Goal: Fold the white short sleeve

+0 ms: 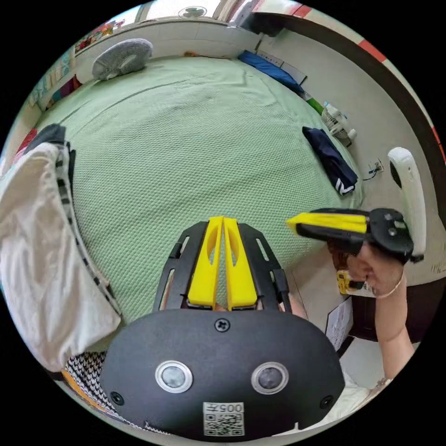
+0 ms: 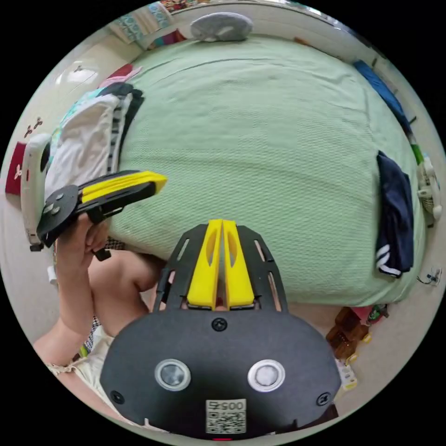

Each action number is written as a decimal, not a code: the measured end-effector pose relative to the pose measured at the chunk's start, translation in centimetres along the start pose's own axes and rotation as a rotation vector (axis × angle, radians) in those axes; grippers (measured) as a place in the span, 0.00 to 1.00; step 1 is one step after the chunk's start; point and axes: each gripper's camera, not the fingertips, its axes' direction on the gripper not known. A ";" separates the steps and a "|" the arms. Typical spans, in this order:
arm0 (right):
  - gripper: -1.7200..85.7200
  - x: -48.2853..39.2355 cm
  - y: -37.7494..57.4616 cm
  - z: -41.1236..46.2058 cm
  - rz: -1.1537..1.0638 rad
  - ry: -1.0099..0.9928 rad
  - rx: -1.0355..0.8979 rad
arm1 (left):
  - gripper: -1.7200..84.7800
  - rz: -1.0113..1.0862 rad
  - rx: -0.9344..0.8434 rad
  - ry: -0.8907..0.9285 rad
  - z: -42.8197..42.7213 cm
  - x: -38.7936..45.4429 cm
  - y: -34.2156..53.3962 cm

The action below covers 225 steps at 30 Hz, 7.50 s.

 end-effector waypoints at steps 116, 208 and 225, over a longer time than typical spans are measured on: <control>0.01 -6.0 22.5 6.7 -0.115 -0.126 0.309 | 0.07 0.041 0.106 0.155 2.9 -1.5 -6.4; 0.13 -20.3 6.6 -1.4 -0.813 0.091 0.047 | 0.15 -0.181 0.177 0.252 23.3 -19.5 6.9; 0.01 -17.4 2.8 -9.7 -0.664 0.212 0.151 | 0.15 -0.169 0.164 0.283 23.1 -20.0 7.6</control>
